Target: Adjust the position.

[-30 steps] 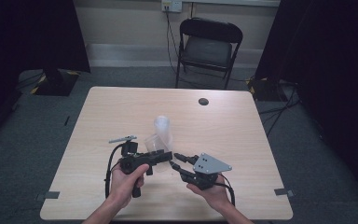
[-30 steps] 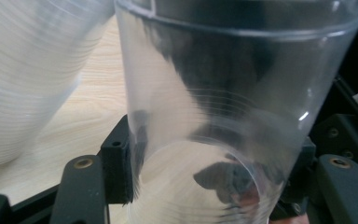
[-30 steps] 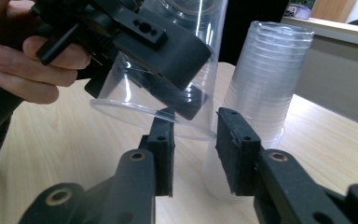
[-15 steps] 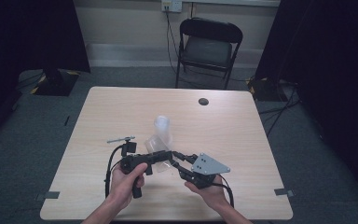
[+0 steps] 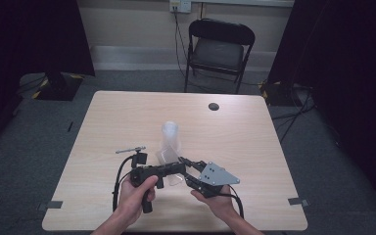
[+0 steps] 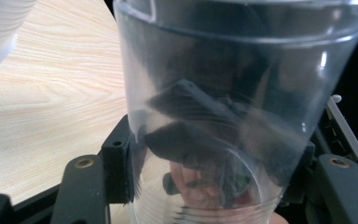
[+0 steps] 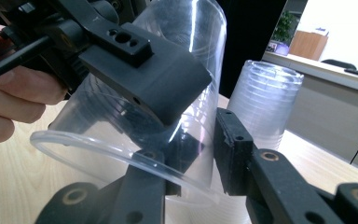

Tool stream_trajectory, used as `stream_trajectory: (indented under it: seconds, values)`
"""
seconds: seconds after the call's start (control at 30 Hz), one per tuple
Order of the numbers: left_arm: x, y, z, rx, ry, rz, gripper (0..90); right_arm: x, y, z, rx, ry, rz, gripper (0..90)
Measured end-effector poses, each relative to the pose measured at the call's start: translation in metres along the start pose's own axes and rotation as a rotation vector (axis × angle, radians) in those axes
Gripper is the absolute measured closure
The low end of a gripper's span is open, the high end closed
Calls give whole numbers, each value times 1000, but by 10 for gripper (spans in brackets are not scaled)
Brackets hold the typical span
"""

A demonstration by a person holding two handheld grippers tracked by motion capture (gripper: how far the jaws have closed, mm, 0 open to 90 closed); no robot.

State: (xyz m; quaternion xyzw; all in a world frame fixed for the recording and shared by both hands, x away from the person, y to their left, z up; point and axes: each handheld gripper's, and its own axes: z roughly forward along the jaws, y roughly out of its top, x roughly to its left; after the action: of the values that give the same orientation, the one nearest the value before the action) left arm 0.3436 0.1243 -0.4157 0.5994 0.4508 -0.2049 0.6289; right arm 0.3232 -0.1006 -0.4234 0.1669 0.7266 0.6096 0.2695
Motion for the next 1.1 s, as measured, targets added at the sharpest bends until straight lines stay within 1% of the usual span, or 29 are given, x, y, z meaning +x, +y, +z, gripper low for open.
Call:
stream_trajectory:
  seconds: [0.07,0.17,0.27,0.33,0.37,0.43,0.53,0.57,0.6,0.7,0.77,0.87,0.9,1.1]
  values:
    - [0,-2,1,0,0,0,379,0,-1,-1,4,1,2,729]
    - [2,-4,3,15,-9,-4,375,1,-3,-2,1,1,-6,731]
    - [1,-4,4,19,-17,2,370,2,-3,-3,-5,-9,-7,774]
    - [0,-4,6,14,-10,13,360,1,-2,-5,-1,-10,-4,810]
    - [0,-5,6,21,-7,25,346,2,-2,-5,-2,-16,-9,819]
    - [0,-5,7,20,-6,28,327,2,-3,-6,4,-17,-5,833]
    - [-1,-5,7,18,7,59,296,0,-3,-7,1,-28,-7,850]
    - [-1,-5,7,18,7,59,278,0,-3,-7,1,-28,-7,850]
    - [0,-4,6,7,2,71,271,-1,-3,-8,4,-24,5,863]
    - [1,-2,4,3,0,79,250,-3,-3,-9,-2,-28,12,878]
    - [1,-2,4,-9,1,81,239,-3,-3,-9,1,-20,21,883]
    - [1,0,2,-7,7,90,239,-4,-2,-9,8,-21,25,884]
    - [1,0,2,-8,5,89,239,-4,-2,-9,15,-16,32,887]
    - [2,1,2,-4,-6,98,219,-4,-2,-11,16,-8,38,892]
